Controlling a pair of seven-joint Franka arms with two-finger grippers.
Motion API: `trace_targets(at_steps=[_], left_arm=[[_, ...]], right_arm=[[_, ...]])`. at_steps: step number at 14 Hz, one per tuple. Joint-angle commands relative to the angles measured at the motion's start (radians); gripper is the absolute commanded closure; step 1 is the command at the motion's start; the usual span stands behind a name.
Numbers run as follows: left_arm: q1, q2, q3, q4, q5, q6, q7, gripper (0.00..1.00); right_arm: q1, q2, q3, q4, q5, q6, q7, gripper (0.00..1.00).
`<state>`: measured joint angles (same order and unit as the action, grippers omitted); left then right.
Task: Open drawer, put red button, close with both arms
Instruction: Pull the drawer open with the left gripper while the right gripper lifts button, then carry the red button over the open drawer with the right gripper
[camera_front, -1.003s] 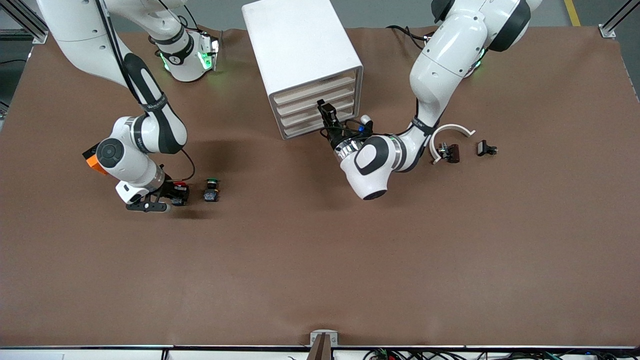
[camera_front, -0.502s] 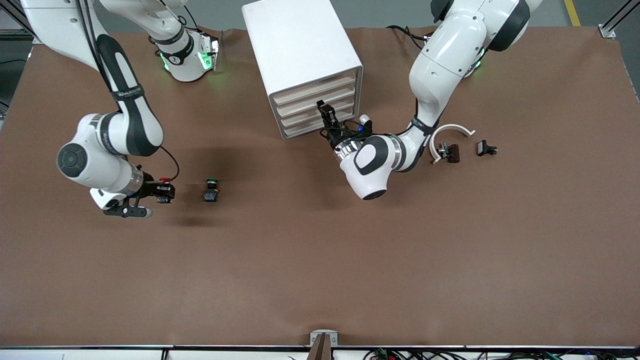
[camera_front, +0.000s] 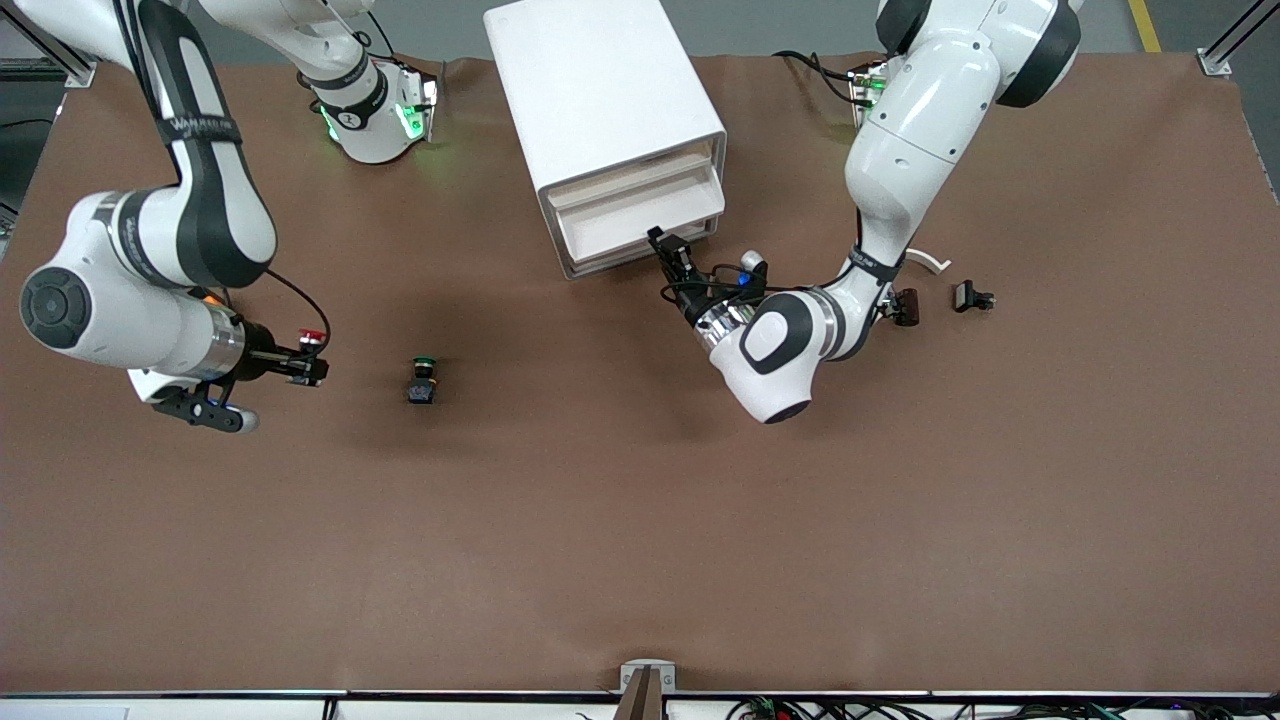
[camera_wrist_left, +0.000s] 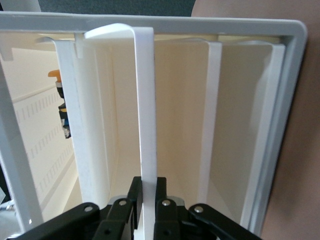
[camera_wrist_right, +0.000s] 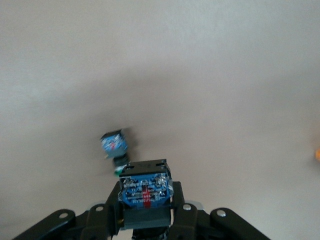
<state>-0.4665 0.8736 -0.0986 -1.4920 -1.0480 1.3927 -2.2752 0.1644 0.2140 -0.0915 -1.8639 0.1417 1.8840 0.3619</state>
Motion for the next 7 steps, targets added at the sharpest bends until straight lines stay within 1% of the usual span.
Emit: trace_targets(at_steps=[1, 3, 4, 7], left_arm=[[0.018, 0.041, 0.005, 0.062, -0.018, 0.0, 0.019, 1.0], [0.026, 0.045, 0.014, 0.081, -0.015, 0.0, 0.023, 1.0], [0.028, 0.045, 0.028, 0.081, -0.015, 0.0, 0.034, 1.0], [0.046, 0.044, 0.031, 0.091, -0.015, -0.001, 0.051, 1.0]], right_arm=[[0.087, -0.027, 0.001, 0.119, 0.012, -0.165, 0.268, 1.0], [0.162, -0.027, 0.001, 0.17, 0.012, -0.21, 0.456, 1.0], [0.194, -0.027, 0.001, 0.189, 0.013, -0.216, 0.547, 1.0], [0.299, -0.022, 0.001, 0.213, 0.016, -0.212, 0.776, 1.0]])
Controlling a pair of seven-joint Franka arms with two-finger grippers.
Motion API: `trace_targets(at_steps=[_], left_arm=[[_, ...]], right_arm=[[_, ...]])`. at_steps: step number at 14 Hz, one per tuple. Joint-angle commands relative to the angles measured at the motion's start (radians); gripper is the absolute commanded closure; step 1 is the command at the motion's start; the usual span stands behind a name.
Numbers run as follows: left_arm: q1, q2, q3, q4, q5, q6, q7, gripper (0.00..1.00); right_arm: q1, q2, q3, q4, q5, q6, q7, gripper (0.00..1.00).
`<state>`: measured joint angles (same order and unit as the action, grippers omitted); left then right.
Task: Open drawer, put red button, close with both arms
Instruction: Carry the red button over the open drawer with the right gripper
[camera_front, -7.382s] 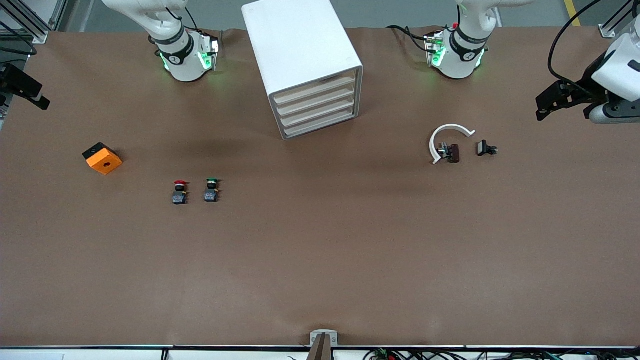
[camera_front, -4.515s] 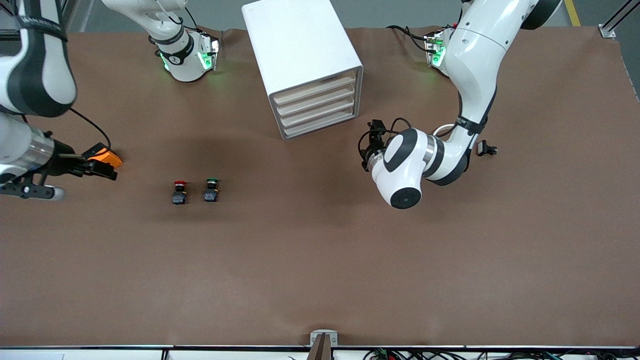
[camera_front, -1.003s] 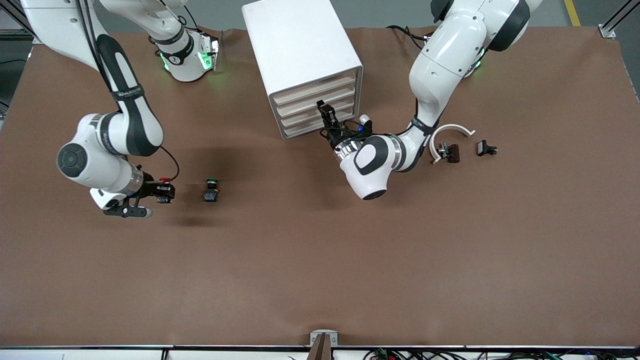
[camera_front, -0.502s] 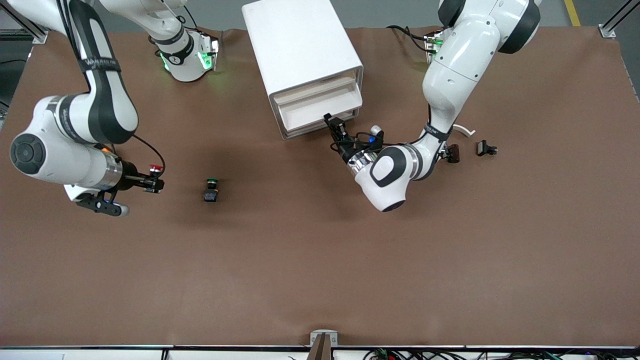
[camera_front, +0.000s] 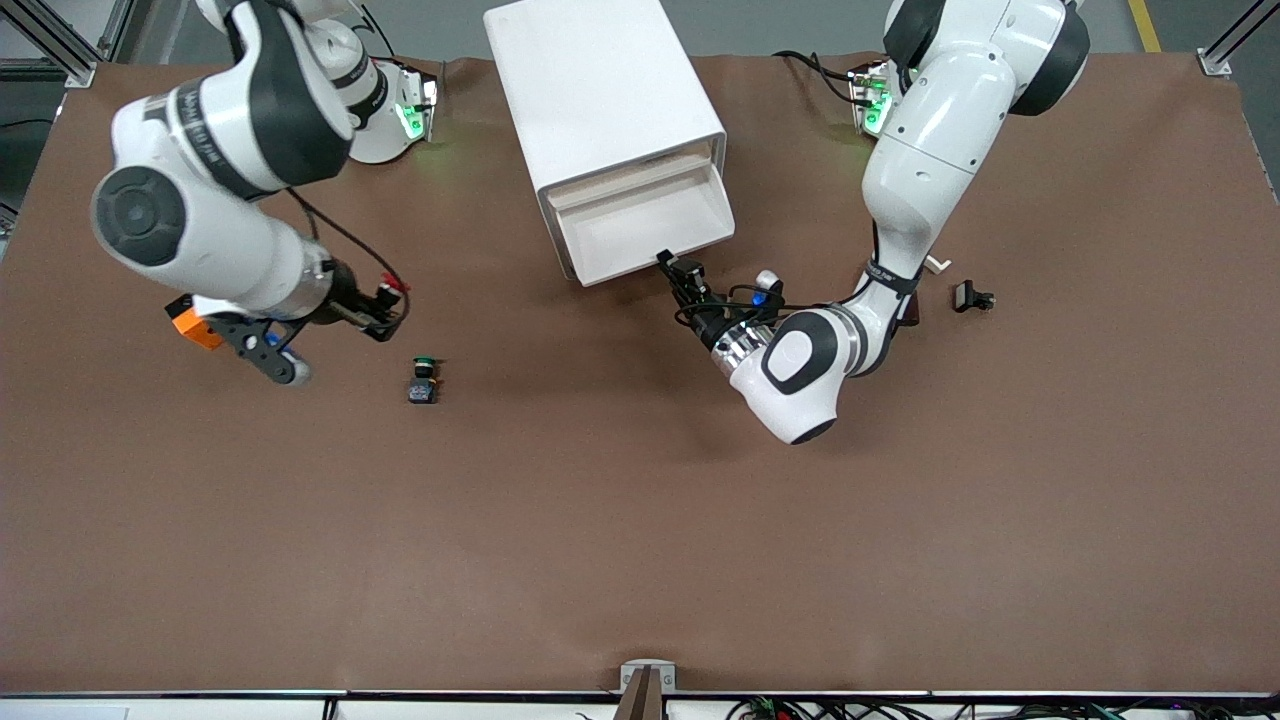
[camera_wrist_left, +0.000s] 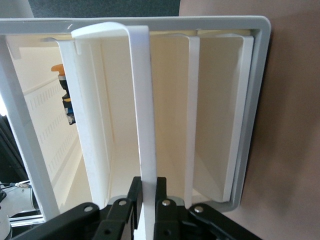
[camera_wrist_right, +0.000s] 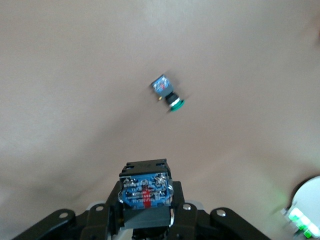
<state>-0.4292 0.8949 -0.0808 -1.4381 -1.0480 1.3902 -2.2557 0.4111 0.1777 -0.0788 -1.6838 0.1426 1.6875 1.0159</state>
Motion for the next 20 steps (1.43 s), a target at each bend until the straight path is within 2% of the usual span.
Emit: trace_targets(at_steps=[1, 3, 4, 5, 6, 7, 11, 15, 17, 20], left_arm=[[0.018, 0.022, 0.013, 0.042, -0.015, 0.003, 0.031, 1.0], [0.021, 0.022, 0.015, 0.056, -0.015, 0.003, 0.044, 1.0], [0.029, 0.022, 0.016, 0.057, -0.015, 0.003, 0.045, 0.92], [0.038, 0.022, 0.015, 0.059, -0.017, 0.003, 0.054, 0.65], [0.052, 0.019, 0.013, 0.059, -0.02, 0.001, 0.085, 0.14], [0.056, 0.012, 0.015, 0.061, -0.018, 0.001, 0.102, 0.0], [0.082, 0.009, 0.015, 0.136, -0.017, 0.001, 0.1, 0.0], [0.179, -0.008, 0.013, 0.228, -0.004, -0.005, 0.142, 0.0], [0.208, -0.045, 0.029, 0.237, 0.023, -0.005, 0.238, 0.0], [0.236, -0.102, 0.056, 0.237, 0.138, -0.005, 0.478, 0.0]], right_arm=[[0.092, 0.017, -0.012, 0.038, 0.015, -0.012, 0.207, 1.0], [0.162, 0.02, -0.012, 0.047, 0.015, -0.005, 0.349, 1.0], [0.201, 0.022, -0.012, 0.049, 0.015, -0.002, 0.418, 1.0], [0.231, 0.023, -0.012, 0.05, 0.015, 0.009, 0.472, 1.0], [0.265, 0.025, -0.012, 0.049, 0.014, 0.027, 0.531, 1.0], [0.299, 0.032, -0.012, 0.049, 0.014, 0.046, 0.593, 1.0], [0.406, 0.089, -0.012, 0.05, 0.006, 0.142, 0.803, 1.0], [0.531, 0.167, -0.013, 0.053, -0.005, 0.23, 1.022, 1.0], [0.564, 0.209, -0.013, 0.075, -0.008, 0.253, 1.108, 1.0], [0.621, 0.275, -0.013, 0.137, -0.018, 0.253, 1.226, 1.0]])
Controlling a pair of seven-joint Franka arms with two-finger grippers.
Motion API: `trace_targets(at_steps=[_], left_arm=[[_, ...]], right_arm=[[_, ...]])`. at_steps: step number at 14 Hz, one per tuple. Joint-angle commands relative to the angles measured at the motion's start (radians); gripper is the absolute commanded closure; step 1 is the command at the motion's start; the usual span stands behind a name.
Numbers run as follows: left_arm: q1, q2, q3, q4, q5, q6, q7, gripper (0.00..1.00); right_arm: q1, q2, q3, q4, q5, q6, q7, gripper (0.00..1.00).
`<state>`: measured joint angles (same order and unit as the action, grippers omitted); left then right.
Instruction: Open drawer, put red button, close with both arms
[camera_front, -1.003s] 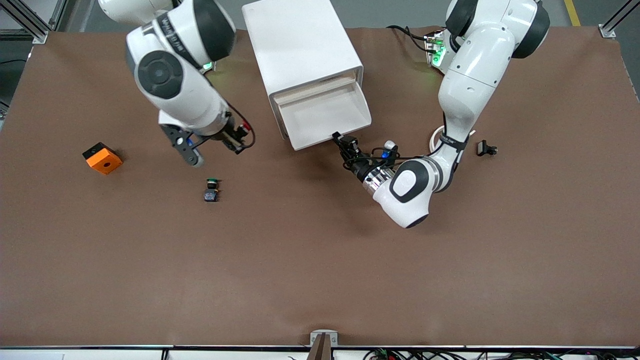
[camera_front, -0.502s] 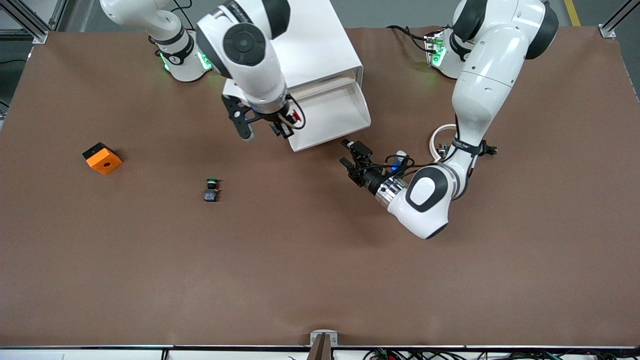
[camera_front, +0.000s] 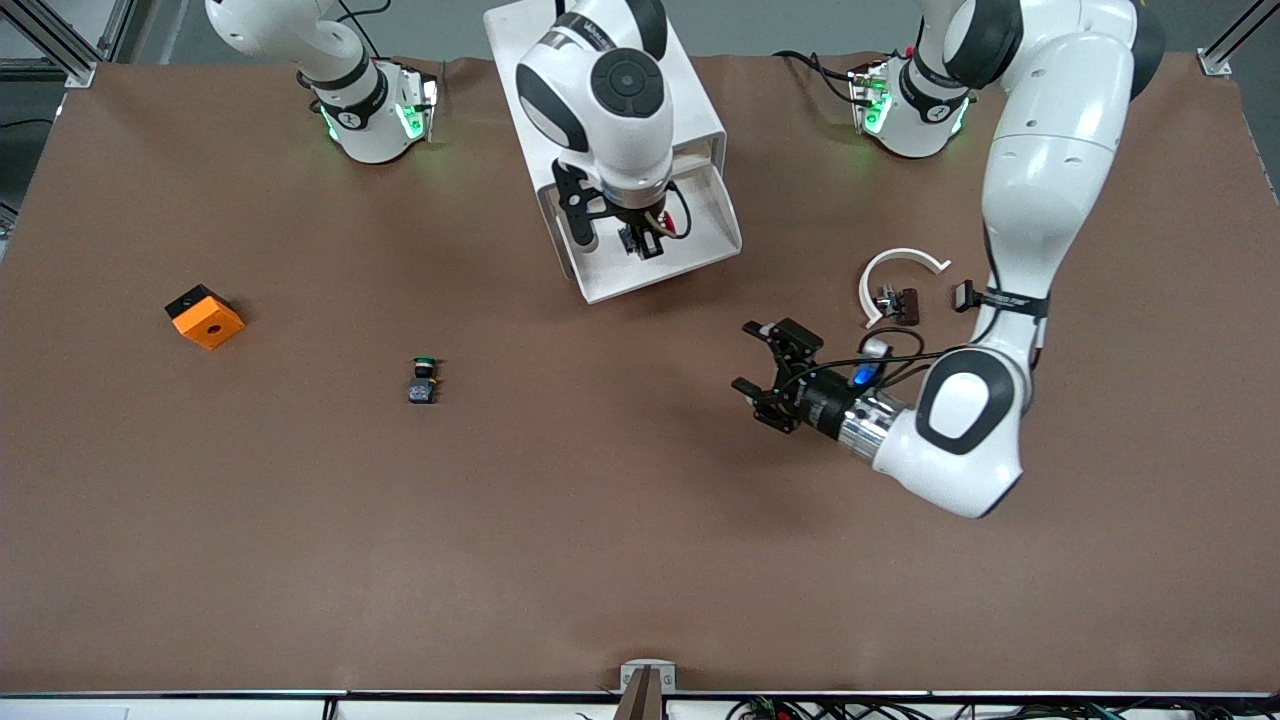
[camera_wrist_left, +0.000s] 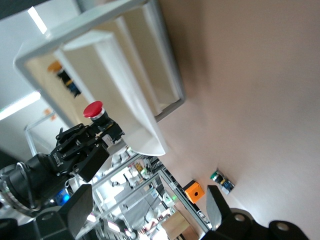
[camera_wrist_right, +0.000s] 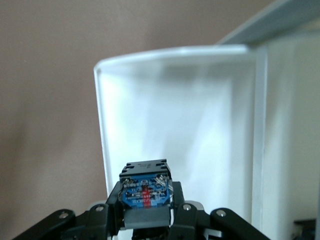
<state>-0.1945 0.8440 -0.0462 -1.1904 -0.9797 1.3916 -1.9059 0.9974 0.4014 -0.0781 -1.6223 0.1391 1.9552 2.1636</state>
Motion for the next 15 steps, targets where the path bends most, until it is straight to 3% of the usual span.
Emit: trace_targets(at_steps=[1, 8, 12, 15], left_arm=[[0.007, -0.074, 0.025, -0.011, 0.129, -0.006, 0.195, 0.0], [-0.011, -0.259, 0.014, -0.011, 0.586, -0.005, 0.61, 0.0], [-0.019, -0.313, 0.008, -0.018, 0.724, -0.002, 0.89, 0.0], [-0.04, -0.367, -0.009, -0.034, 0.777, 0.017, 0.953, 0.0]], right_arm=[[0.046, 0.065, -0.014, 0.09, -0.018, -0.015, 0.109, 1.0], [0.076, 0.145, -0.015, 0.116, -0.029, 0.047, 0.191, 1.0], [0.086, 0.166, -0.014, 0.117, -0.029, 0.073, 0.209, 1.0], [0.089, 0.166, -0.014, 0.119, -0.029, 0.073, 0.208, 1.0]])
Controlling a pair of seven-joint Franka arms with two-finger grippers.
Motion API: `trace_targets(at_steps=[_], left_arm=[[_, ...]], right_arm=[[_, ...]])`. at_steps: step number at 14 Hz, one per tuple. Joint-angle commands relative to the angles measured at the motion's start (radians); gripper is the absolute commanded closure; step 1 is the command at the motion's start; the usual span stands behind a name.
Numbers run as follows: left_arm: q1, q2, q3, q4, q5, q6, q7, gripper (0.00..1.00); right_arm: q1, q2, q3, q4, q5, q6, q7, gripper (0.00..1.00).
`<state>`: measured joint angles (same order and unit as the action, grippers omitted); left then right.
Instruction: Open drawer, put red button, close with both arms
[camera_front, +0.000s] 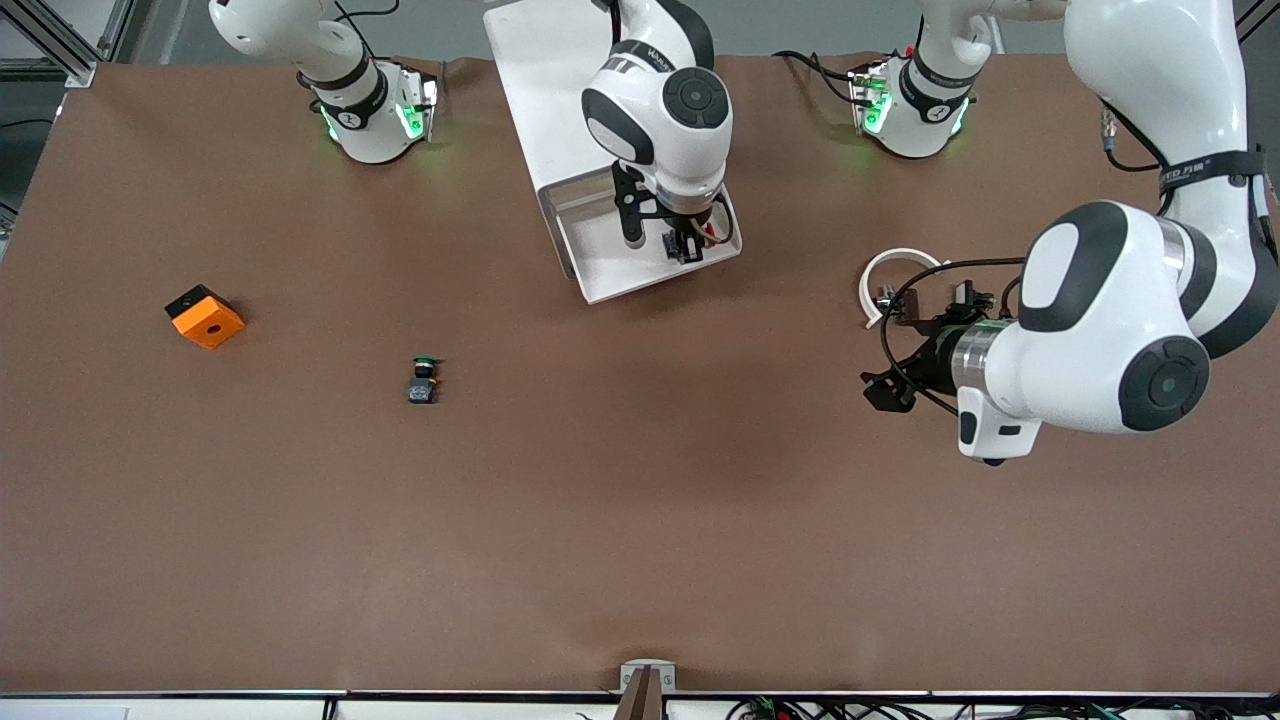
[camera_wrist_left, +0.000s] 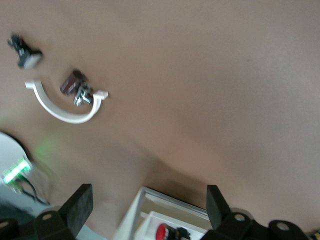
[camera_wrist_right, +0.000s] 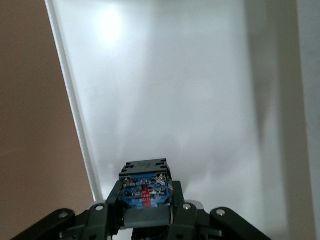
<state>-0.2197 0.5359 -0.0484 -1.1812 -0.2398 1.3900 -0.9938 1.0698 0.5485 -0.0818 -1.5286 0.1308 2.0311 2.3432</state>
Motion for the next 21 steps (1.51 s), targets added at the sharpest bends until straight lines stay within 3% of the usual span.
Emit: trace_targets(at_steps=[1, 2, 6, 10, 12, 15, 16, 19, 21], left_arm=[[-0.017, -0.065, -0.013, -0.044, 0.039, 0.036, 0.052, 0.0], [-0.017, -0.065, -0.031, -0.049, 0.04, 0.062, 0.053, 0.0], [-0.036, -0.068, -0.076, -0.078, 0.095, 0.162, 0.055, 0.0], [-0.044, -0.077, -0.123, -0.139, 0.137, 0.265, 0.053, 0.0], [-0.065, -0.123, -0.123, -0.252, 0.137, 0.372, 0.053, 0.0], [-0.119, -0.188, -0.123, -0.466, 0.137, 0.597, 0.047, 0.0], [-0.144, -0.186, -0.123, -0.491, 0.137, 0.638, 0.043, 0.0], [-0.228, -0.13, -0.125, -0.489, 0.243, 0.65, 0.032, 0.0], [-0.259, -0.105, -0.125, -0.489, 0.243, 0.65, 0.02, 0.0]], right_arm=[[0.015, 0.019, -0.01, 0.025, -0.02, -0.005, 0.021, 0.51], [0.016, 0.019, -0.01, 0.025, -0.023, -0.005, 0.018, 0.01], [-0.002, 0.01, -0.01, 0.047, -0.04, -0.02, -0.158, 0.0], [-0.089, 0.007, -0.007, 0.154, -0.025, -0.208, -0.428, 0.0], [-0.143, -0.016, -0.01, 0.186, 0.042, -0.282, -0.589, 0.0], [-0.223, -0.065, -0.012, 0.191, 0.055, -0.368, -0.758, 0.0], [-0.25, -0.079, -0.013, 0.192, 0.055, -0.402, -0.821, 0.0], [-0.353, -0.108, -0.015, 0.235, 0.055, -0.529, -1.04, 0.0], [-0.422, -0.11, -0.016, 0.271, 0.047, -0.609, -1.233, 0.0]])
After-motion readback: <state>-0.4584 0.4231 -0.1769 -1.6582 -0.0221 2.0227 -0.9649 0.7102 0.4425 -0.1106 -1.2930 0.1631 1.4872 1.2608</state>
